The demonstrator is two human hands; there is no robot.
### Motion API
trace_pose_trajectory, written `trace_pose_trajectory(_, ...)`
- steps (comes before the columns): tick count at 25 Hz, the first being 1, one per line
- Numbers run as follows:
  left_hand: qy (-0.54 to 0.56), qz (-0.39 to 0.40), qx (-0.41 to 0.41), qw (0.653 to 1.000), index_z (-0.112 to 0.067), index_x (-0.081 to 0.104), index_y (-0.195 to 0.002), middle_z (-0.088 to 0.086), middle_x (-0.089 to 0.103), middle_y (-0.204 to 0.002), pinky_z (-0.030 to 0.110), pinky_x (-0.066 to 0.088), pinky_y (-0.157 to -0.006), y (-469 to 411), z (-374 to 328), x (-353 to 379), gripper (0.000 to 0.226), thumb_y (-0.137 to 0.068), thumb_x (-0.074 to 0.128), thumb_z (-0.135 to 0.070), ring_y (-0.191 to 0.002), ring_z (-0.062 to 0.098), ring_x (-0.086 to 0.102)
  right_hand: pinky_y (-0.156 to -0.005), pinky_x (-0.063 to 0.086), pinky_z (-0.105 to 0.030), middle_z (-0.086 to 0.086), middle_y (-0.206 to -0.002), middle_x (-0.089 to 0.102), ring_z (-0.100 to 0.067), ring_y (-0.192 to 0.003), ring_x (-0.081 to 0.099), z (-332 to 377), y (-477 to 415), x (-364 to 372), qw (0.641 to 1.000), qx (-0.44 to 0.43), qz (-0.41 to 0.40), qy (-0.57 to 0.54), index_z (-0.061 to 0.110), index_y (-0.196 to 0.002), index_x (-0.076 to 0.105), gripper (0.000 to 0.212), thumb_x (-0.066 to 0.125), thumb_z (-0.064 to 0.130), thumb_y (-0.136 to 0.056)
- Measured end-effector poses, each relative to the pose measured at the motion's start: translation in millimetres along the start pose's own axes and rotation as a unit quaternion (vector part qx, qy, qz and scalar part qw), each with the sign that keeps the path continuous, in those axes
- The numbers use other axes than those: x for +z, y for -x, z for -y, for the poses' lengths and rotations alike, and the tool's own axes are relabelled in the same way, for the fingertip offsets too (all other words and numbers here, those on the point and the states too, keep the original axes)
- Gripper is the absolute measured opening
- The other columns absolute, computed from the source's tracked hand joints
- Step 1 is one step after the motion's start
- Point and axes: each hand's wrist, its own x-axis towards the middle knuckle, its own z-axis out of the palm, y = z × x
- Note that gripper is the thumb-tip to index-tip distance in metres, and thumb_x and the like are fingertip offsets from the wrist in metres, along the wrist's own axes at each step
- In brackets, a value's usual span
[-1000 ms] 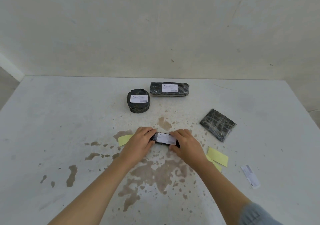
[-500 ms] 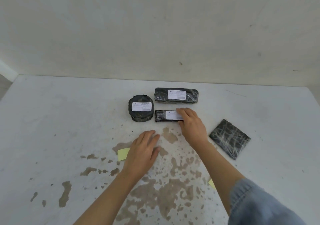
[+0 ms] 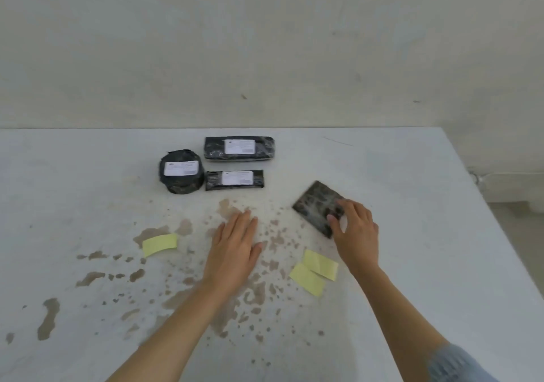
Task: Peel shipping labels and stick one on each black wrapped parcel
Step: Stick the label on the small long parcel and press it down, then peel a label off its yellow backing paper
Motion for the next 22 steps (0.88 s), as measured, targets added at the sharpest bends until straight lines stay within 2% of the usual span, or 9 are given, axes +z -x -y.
trace_pose_trajectory(2,0.049,0.02,0.031,0.998,-0.02,0.035,-0.142,0.004,0.029,-0.153,0.045,0.025,-0.114,-8,-47,6,0.062,-0.091,0.016,-0.049,-0.143,0.024,0.023,-0.099,0.035,-0.038,-0.002,-0.131,0.054,-0.023,-0.125,0.044,-32,14,-15,0.999,0.006,0.039,-0.017,0.018,-0.122,0.057,0.031,0.055,0.026,-0.092)
trace_pose_trajectory(4,0.056,0.044,0.053,0.996,-0.029,0.018,-0.147,-0.002,0.01,-0.158,0.043,0.012,-0.117,-22,-88,14,0.055,-0.096,0.021,-0.049,-0.146,0.019,0.005,-0.1,0.036,-0.035,-0.002,-0.128,0.056,-0.023,-0.123,0.046,-58,30,-27,0.996,0.007,0.078,-0.041,0.018,-0.119,0.06,0.029,0.058,0.024,-0.09)
trace_pose_trajectory(7,0.043,0.077,0.036,0.995,-0.031,0.008,-0.149,-0.003,-0.001,-0.159,0.044,0.005,-0.117,-42,-121,25,0.055,-0.099,0.026,-0.046,-0.146,0.019,-0.004,-0.094,0.032,-0.02,-0.002,-0.122,0.056,-0.021,-0.118,0.046,-84,53,-40,0.989,-0.028,0.125,-0.079,0.014,-0.115,0.062,0.036,0.069,0.018,-0.08)
trace_pose_trajectory(9,0.032,0.082,0.02,0.996,-0.027,0.011,-0.149,-0.001,-0.001,-0.159,0.045,0.006,-0.117,-45,-130,33,0.055,-0.099,0.026,-0.044,-0.146,0.021,-0.004,-0.096,0.028,-0.016,-0.003,-0.126,0.052,-0.019,-0.121,0.043,-99,64,-45,0.983,-0.072,0.158,-0.067,0.013,-0.121,0.058,0.049,0.072,0.02,-0.075)
trace_pose_trajectory(11,0.03,0.075,0.012,0.997,-0.025,0.014,-0.148,0.001,0.001,-0.159,0.045,0.007,-0.117,-44,-135,38,0.054,-0.099,0.028,-0.043,-0.146,0.022,-0.002,-0.098,0.03,-0.019,-0.004,-0.127,0.052,-0.021,-0.122,0.043,-112,70,-47,0.979,-0.119,0.163,-0.036,0.012,-0.123,0.058,0.053,0.074,0.025,-0.074)
trace_pose_trajectory(14,0.043,0.061,0.01,0.997,-0.024,0.021,-0.147,0.002,0.007,-0.159,0.044,0.01,-0.117,-39,-142,40,0.051,-0.099,0.031,-0.039,-0.146,0.023,0.002,-0.092,0.041,-0.027,-0.003,-0.116,0.058,-0.023,-0.112,0.05,-118,77,-46,0.979,-0.151,0.134,-0.016,0.013,-0.114,0.064,0.042,0.074,0.026,-0.076)
trace_pose_trajectory(17,0.064,0.035,0.017,0.997,-0.021,0.031,-0.143,0.003,0.018,-0.157,0.042,0.016,-0.116,-33,-151,40,0.047,-0.099,0.036,-0.035,-0.145,0.024,0.011,-0.087,0.045,-0.03,-0.003,-0.109,0.059,-0.025,-0.103,0.052,-118,76,-46,0.978,-0.165,0.126,-0.016,0.012,-0.109,0.064,0.035,0.073,0.022,-0.077)
trace_pose_trajectory(22,0.068,-0.007,0.037,0.997,-0.014,0.052,-0.124,0.003,0.039,-0.142,0.038,0.027,-0.11,-29,-158,38,0.038,-0.09,0.056,-0.033,-0.133,0.022,0.034,-0.09,0.037,-0.023,-0.003,-0.117,0.053,-0.022,-0.11,0.045,-113,72,-43,0.978,-0.157,0.135,-0.022,0.014,-0.132,0.05,0.048,0.063,0.018,-0.087)
